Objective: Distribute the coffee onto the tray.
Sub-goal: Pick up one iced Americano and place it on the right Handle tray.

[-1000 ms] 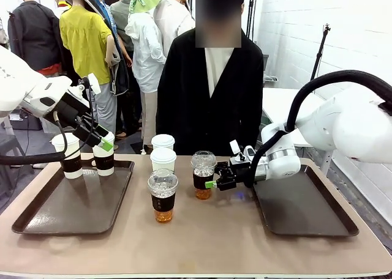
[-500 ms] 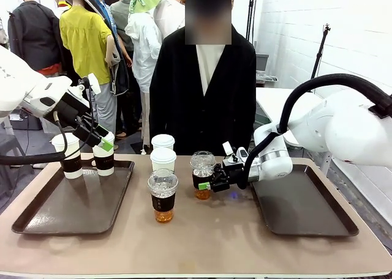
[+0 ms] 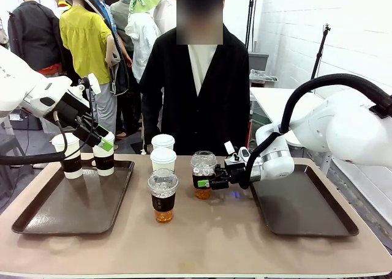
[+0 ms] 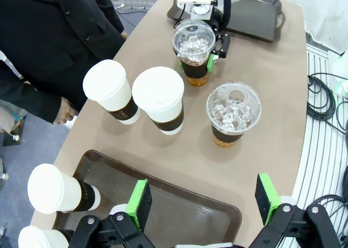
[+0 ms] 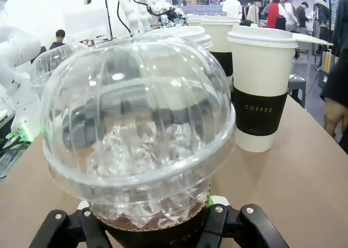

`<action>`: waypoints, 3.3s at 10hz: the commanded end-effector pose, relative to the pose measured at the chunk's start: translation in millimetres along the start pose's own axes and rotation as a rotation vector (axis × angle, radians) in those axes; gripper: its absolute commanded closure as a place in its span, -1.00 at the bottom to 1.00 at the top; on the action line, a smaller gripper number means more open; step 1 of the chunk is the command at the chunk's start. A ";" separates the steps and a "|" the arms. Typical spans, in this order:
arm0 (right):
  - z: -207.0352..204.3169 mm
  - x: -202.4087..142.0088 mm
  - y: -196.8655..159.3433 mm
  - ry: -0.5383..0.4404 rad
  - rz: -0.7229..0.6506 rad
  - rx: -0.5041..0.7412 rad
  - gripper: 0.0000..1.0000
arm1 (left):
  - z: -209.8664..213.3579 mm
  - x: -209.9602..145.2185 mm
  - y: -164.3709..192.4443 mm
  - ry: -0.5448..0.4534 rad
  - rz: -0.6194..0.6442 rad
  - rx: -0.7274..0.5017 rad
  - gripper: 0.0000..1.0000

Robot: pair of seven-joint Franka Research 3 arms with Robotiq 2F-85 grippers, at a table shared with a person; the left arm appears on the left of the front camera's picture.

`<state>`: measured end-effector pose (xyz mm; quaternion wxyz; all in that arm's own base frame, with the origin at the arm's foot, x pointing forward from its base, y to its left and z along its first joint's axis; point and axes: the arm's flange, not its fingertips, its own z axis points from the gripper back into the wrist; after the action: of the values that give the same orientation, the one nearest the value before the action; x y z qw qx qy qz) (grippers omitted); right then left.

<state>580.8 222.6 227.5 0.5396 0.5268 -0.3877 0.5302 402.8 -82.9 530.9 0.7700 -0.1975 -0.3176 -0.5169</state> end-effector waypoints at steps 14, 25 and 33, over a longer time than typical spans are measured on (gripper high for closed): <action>211.3 44.2 77.0 -0.042 0.035 -0.226 -0.21 | -0.2 -2.0 3.1 -0.021 -0.014 -0.012 -1.00; 262.7 -24.9 60.0 -0.051 0.037 -0.276 -0.21 | -0.2 -2.0 3.1 -0.021 -0.014 -0.012 -1.00; 258.1 -40.6 52.1 -0.031 -0.059 -0.297 -1.00 | -0.2 -2.0 3.1 -0.021 -0.014 -0.012 -1.00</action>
<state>555.7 -46.0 233.0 0.6082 0.4608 -0.4605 0.4535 403.0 -82.8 531.0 0.7704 -0.1970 -0.3176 -0.5166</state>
